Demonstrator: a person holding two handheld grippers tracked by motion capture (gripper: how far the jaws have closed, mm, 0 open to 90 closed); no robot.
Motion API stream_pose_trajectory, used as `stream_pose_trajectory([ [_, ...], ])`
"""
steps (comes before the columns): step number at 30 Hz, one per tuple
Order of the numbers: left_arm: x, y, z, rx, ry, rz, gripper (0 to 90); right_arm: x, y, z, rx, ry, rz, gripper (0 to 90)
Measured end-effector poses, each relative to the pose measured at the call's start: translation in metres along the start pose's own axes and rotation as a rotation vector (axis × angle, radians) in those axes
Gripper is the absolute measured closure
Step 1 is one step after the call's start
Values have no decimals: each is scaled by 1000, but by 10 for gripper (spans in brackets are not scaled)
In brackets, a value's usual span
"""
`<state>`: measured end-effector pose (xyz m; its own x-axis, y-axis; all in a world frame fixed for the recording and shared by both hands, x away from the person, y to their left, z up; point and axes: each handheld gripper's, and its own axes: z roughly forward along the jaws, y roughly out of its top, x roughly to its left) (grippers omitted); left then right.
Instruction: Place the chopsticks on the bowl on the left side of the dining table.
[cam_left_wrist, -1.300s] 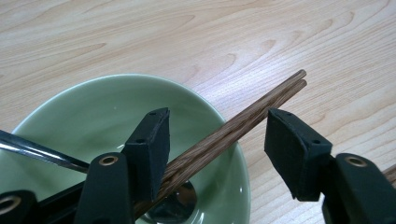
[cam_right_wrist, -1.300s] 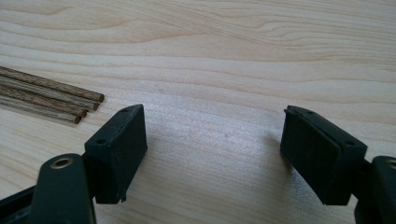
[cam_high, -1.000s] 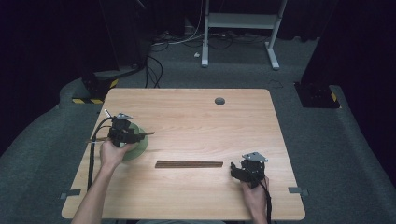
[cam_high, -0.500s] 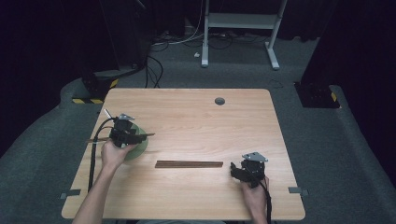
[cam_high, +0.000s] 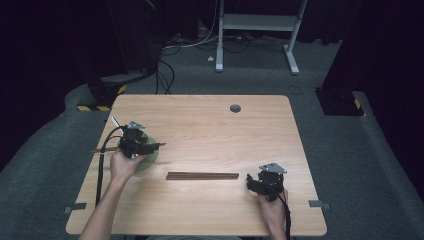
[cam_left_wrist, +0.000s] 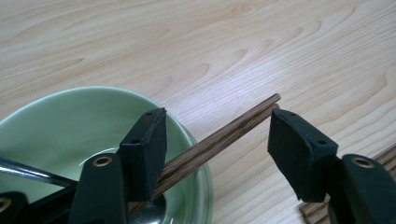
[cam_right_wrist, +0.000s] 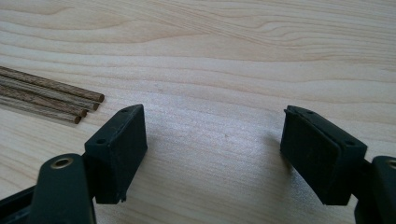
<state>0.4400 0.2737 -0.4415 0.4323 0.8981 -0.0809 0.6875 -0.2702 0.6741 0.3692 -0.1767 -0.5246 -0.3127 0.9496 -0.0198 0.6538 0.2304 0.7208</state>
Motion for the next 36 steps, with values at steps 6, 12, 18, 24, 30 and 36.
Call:
stream_pose_trajectory([
  [6, -4, 0, -7, -28, 0, 7, 372, 0, 0, 0, 0, 0, 0, 220],
  [12, -3, -5, -15, -54, 0, -7, 371, 0, 0, 0, 0, 0, 0, 220],
  [18, 1, -10, -22, -73, 2, -23, 370, 0, 0, 0, 0, 0, 0, 220],
  [24, 2, -15, -29, -87, 8, -29, 368, 0, 0, 0, 0, 0, 1, 220],
  [30, 5, -18, -36, -103, 12, -33, 366, 0, 0, 0, 0, 0, 0, 220],
  [36, 7, -21, -43, -114, 22, -32, 366, 0, 0, 0, 0, 0, 0, 220],
])
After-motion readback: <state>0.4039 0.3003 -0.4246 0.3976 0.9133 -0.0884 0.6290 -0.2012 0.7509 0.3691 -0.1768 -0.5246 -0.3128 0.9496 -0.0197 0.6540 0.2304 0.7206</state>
